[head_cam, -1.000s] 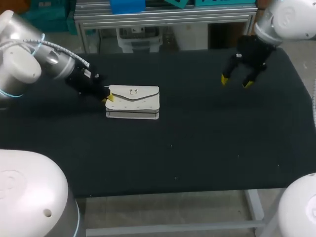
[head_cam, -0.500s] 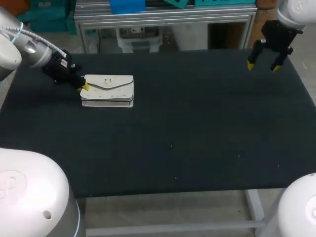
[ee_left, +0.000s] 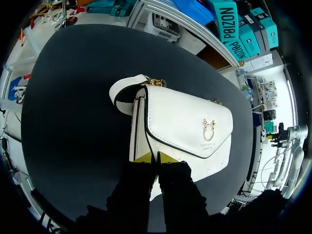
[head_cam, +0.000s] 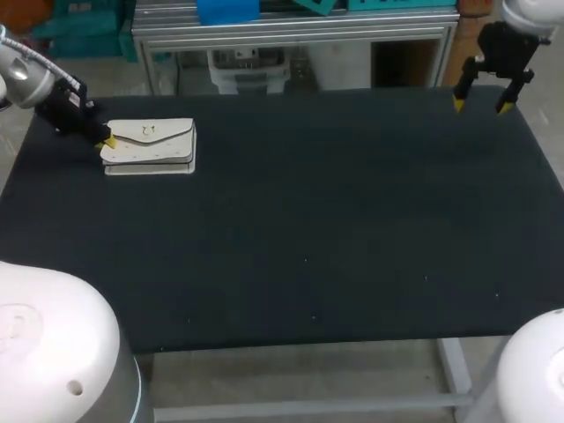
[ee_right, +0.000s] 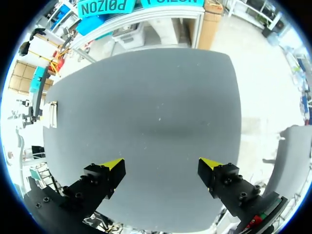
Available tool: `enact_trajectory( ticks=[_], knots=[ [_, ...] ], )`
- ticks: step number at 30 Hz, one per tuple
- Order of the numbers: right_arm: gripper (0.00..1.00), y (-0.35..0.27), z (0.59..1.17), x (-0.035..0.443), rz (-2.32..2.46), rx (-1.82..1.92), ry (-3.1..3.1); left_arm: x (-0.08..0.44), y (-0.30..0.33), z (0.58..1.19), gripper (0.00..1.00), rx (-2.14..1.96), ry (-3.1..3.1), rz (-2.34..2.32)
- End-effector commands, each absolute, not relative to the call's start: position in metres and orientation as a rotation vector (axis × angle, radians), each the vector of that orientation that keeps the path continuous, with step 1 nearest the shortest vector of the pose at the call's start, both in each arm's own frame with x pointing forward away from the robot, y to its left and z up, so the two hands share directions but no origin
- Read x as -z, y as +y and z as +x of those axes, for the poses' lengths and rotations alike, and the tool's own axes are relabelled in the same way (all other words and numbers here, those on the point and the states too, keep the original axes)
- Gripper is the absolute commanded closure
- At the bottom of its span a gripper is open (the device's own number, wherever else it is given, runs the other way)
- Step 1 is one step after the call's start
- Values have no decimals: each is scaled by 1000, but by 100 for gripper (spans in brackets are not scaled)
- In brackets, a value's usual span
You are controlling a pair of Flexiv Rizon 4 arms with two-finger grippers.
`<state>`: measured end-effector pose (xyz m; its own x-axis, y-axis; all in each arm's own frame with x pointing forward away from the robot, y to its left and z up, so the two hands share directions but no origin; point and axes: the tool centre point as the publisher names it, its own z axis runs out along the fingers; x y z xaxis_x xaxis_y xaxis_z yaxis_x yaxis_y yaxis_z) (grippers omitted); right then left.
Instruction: Pick up the bag, open it, inspect its contents, close it, and place it on the opposite side
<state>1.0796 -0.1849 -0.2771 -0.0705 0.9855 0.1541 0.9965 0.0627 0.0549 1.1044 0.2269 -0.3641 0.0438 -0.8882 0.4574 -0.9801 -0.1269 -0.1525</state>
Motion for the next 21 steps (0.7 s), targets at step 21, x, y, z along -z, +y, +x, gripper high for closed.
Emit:
enact_trajectory(
  ticks=[21],
  knots=[
    [0,-219,1113,259,-2104,64,-2300,365,320,1148,100,-531,-1890,2154]
  ],
)
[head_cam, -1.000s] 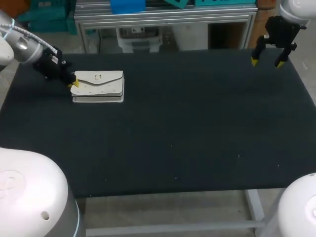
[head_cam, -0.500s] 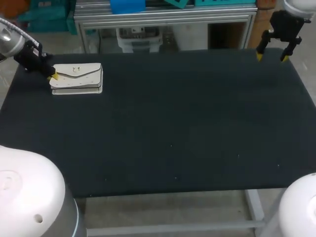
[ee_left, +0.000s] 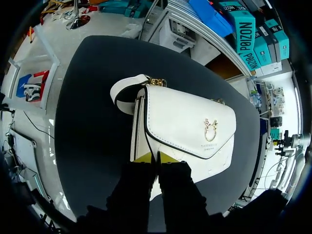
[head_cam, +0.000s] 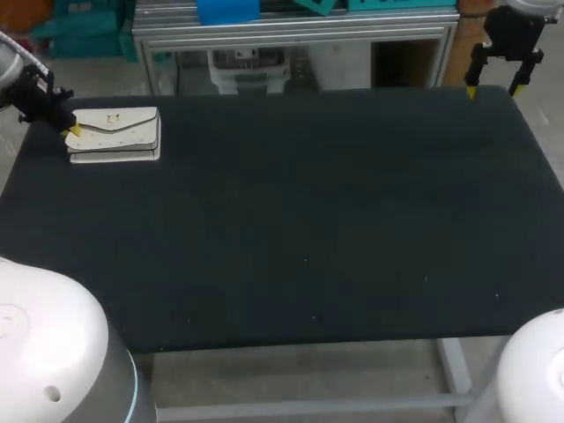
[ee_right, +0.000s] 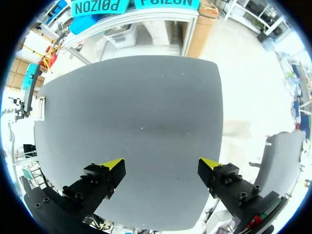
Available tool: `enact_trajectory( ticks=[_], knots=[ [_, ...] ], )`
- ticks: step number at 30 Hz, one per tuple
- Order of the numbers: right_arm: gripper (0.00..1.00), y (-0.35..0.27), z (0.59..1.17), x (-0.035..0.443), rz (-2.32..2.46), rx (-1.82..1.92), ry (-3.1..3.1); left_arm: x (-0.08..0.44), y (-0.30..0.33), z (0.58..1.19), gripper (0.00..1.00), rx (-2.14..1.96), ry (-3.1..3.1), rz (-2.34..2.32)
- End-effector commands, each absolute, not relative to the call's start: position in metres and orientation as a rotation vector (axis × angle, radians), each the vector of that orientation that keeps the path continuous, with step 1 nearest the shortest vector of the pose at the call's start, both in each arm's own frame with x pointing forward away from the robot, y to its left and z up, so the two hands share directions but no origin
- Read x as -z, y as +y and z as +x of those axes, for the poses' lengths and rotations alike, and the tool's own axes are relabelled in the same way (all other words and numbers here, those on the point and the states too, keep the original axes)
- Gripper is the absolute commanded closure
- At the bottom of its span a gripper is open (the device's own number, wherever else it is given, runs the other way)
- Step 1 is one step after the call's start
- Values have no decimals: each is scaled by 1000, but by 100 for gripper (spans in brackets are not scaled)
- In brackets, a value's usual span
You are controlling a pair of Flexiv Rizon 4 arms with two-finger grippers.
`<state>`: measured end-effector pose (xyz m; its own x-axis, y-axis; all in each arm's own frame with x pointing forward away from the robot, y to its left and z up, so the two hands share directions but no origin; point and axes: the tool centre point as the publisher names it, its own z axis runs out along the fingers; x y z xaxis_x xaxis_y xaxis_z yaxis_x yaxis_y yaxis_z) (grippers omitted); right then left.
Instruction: Pick up the bag, open it, inspect its contents, close it, and place it on the opposite side
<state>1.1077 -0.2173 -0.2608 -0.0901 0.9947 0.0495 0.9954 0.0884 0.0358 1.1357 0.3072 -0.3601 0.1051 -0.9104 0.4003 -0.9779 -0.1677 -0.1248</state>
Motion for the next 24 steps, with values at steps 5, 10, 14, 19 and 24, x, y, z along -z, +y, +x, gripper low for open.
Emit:
enact_trajectory(
  ticks=[5,10,14,19,24],
  knots=[
    [0,-221,1115,258,-2107,49,-2299,366,332,1151,100,-519,-1866,2163],
    [0,-220,1115,258,-2104,39,-2305,365,339,1150,100,-531,-1849,2157],
    [0,-219,1114,257,-2104,37,-2306,357,333,1140,0,-555,-1863,2172],
    [0,-216,1110,255,-2102,46,-2316,336,322,1124,0,-560,-1927,2179],
    [0,-210,1107,256,-2090,50,-2332,316,311,1112,0,-556,-1981,2202]
  ],
)
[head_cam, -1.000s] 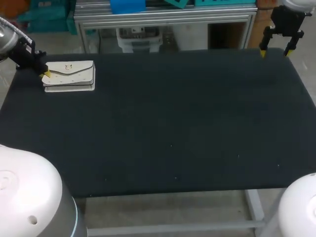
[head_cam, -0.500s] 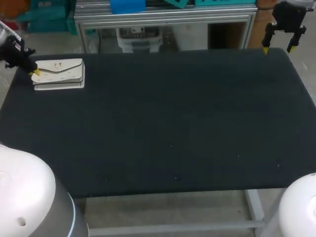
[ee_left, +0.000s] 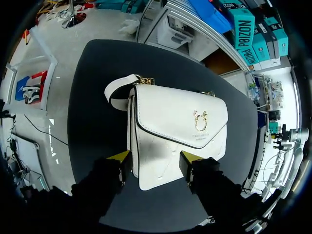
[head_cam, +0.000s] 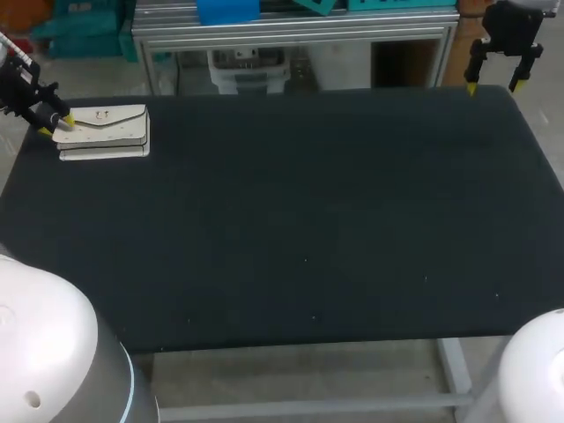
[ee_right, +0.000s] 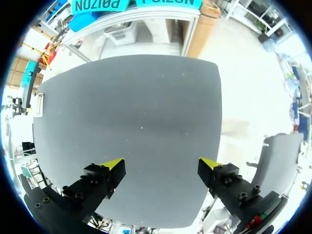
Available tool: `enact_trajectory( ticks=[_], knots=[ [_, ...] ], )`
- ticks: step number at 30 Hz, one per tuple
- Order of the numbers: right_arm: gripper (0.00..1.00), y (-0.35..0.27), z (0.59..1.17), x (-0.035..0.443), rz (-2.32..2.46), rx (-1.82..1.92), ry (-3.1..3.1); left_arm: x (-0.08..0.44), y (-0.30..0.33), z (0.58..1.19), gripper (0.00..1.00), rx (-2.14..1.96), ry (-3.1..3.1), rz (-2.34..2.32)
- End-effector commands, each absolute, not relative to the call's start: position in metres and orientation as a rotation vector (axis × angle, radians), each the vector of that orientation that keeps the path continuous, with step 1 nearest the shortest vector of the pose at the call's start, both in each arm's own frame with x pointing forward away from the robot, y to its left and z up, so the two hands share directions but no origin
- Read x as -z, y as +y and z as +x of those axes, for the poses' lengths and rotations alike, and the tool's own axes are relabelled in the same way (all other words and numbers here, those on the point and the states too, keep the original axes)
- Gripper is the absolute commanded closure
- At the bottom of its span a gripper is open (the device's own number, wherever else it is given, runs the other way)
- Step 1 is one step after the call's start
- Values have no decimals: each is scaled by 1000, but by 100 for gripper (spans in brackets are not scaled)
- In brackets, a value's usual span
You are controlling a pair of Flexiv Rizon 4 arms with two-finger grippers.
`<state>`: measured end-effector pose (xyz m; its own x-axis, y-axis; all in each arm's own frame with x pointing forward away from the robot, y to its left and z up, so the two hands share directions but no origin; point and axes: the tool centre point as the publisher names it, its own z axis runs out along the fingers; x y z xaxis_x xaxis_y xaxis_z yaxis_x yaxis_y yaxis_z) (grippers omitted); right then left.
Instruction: Pick up the bag, open it, inspect its contents, close it, and place it on the opposite side
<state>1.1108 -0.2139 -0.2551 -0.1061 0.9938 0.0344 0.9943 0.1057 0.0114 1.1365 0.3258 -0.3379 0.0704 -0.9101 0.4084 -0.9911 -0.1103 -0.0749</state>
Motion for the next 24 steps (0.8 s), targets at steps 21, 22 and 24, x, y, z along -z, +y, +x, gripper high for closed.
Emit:
enact_trajectory(
  ticks=[21,22,24],
  knots=[
    [0,-202,1087,247,-2078,45,-2377,241,247,1052,0,-399,-2177,2431],
    [0,-202,1086,246,-2079,46,-2379,237,242,1048,0,-410,-2188,2443],
    [0,-201,1084,244,-2083,46,-2380,231,232,1040,0,-404,-2195,2468]
  ],
)
